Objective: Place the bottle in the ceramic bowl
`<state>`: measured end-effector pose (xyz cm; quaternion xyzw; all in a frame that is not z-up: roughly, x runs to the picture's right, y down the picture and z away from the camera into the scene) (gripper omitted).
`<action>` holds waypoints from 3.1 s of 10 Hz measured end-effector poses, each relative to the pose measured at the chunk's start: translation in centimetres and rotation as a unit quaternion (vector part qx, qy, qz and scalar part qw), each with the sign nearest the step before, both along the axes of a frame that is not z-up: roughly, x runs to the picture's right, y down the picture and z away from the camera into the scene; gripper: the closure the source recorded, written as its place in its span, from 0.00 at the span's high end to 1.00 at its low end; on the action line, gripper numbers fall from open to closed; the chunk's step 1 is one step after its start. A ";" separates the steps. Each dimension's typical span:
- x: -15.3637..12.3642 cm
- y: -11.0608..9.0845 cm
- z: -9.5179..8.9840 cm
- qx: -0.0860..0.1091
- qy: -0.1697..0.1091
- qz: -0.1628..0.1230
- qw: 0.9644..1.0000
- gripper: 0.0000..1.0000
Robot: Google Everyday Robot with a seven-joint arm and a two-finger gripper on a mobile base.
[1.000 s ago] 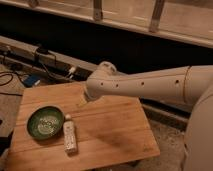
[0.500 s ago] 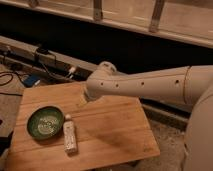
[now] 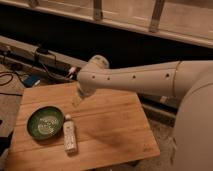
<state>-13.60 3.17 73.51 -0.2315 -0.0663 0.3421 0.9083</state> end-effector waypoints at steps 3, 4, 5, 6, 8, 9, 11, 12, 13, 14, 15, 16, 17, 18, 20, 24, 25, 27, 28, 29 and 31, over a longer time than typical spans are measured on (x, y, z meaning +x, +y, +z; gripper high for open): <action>-5.1 1.0 -0.4 -0.003 -0.017 -0.075 0.997 0.80; -6.1 1.7 -0.4 -0.008 -0.012 -0.078 0.997 0.80; -6.3 2.0 -0.4 -0.011 -0.006 -0.075 0.997 0.80; -5.8 2.4 -0.3 -0.015 0.008 -0.067 0.998 0.80; -3.5 3.9 -0.8 -0.026 0.043 -0.042 0.998 0.80; -2.2 4.8 -1.1 -0.030 0.056 -0.031 0.998 0.80; 1.5 6.9 -2.1 -0.042 0.089 0.001 0.995 0.80; 1.9 7.3 -2.2 -0.045 0.093 0.005 0.995 0.80; 1.8 7.3 -2.2 -0.045 0.093 0.005 0.995 0.80; 1.6 7.4 -2.3 -0.045 0.092 0.004 0.995 0.80; 1.7 7.3 -2.3 -0.045 0.093 0.004 0.995 0.80; 1.7 7.3 -2.3 -0.046 0.096 0.002 0.994 0.80; 1.5 7.9 -2.2 -0.053 0.104 -0.004 0.993 0.80; 1.3 9.1 -2.4 -0.062 0.111 -0.007 0.992 0.80; 1.6 12.4 -3.0 -0.083 0.127 -0.002 0.988 0.80; 1.4 17.1 -2.1 -0.122 0.122 0.012 0.985 0.80; 1.0 17.6 -2.0 -0.127 0.116 0.014 0.985 0.80; -0.4 18.3 -1.6 -0.136 0.100 0.018 0.985 0.80; -1.0 18.5 -1.4 -0.138 0.093 0.019 0.986 0.80; -1.9 18.6 -1.5 -0.139 0.086 0.016 0.986 0.80; -3.4 18.7 -1.7 -0.139 0.075 0.009 0.987 0.80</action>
